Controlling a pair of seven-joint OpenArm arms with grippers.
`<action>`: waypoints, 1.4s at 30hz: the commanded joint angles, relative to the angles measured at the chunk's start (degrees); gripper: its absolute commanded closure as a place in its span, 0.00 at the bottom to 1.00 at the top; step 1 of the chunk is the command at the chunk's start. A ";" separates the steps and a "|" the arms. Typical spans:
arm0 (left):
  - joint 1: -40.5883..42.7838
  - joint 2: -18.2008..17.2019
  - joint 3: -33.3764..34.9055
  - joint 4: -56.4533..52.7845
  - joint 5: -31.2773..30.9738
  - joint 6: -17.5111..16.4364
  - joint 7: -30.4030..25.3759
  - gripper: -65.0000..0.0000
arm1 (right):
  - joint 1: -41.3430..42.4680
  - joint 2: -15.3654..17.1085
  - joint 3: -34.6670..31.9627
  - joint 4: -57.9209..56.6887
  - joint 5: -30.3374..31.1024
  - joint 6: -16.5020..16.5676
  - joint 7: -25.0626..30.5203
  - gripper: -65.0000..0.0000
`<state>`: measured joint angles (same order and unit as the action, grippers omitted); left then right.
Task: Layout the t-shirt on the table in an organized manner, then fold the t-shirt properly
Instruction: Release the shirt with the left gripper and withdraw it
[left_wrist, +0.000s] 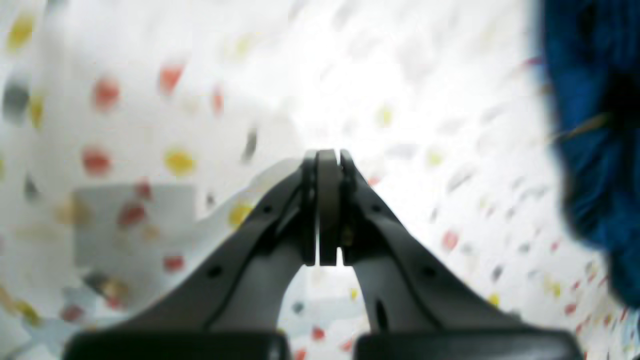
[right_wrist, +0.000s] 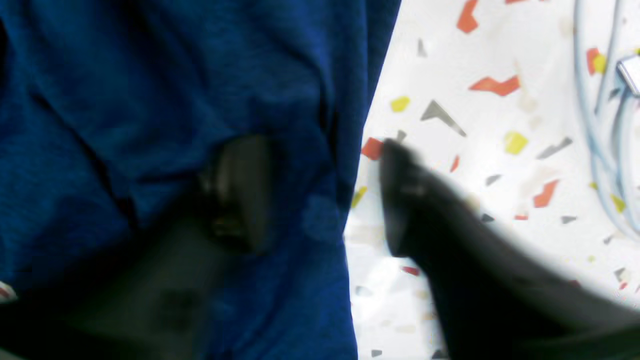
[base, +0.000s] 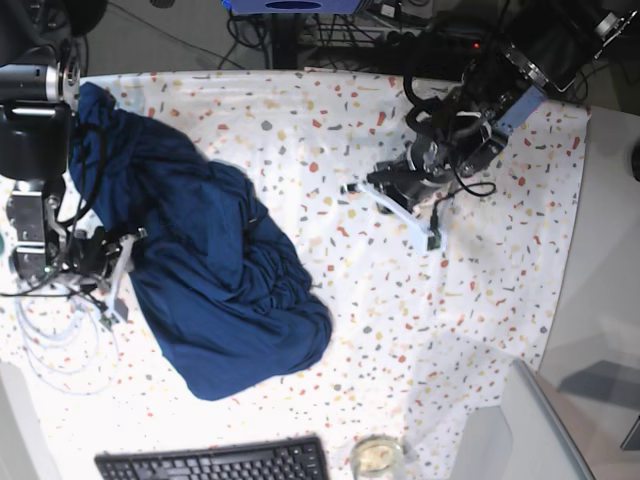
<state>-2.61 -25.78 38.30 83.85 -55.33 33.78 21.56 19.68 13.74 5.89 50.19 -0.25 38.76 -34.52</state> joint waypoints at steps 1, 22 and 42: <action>-0.77 -0.90 -0.55 0.67 0.43 0.37 -0.86 1.00 | 1.55 0.81 0.31 1.10 0.38 1.10 -0.25 0.91; -0.95 1.65 -2.39 -1.26 0.78 0.29 0.46 1.00 | -5.66 10.75 24.40 15.17 -1.46 0.58 -4.55 1.00; -0.07 8.24 -2.83 1.46 12.21 0.29 10.57 1.00 | -24.39 3.01 23.16 42.07 -9.99 1.24 -7.63 0.39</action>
<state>-1.89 -17.19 35.81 84.42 -43.38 34.26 32.67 -5.74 15.46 28.69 91.33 -9.91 40.12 -42.65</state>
